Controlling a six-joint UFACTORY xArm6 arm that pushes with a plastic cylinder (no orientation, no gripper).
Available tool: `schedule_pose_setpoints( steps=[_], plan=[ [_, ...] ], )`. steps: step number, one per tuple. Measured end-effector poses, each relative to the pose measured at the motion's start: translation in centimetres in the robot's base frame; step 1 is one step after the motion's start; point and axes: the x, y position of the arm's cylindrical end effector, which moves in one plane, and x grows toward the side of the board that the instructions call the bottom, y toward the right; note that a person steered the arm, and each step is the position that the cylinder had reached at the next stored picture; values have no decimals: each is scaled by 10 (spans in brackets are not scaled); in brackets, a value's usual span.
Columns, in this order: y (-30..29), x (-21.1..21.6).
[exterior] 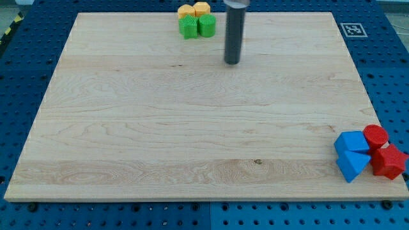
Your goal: Move your arm to the top left of the cube
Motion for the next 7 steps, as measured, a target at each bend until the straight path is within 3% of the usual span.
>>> schedule_pose_setpoints(
  steps=[3,7],
  plan=[
    [113,31],
    [118,31]
  ],
)
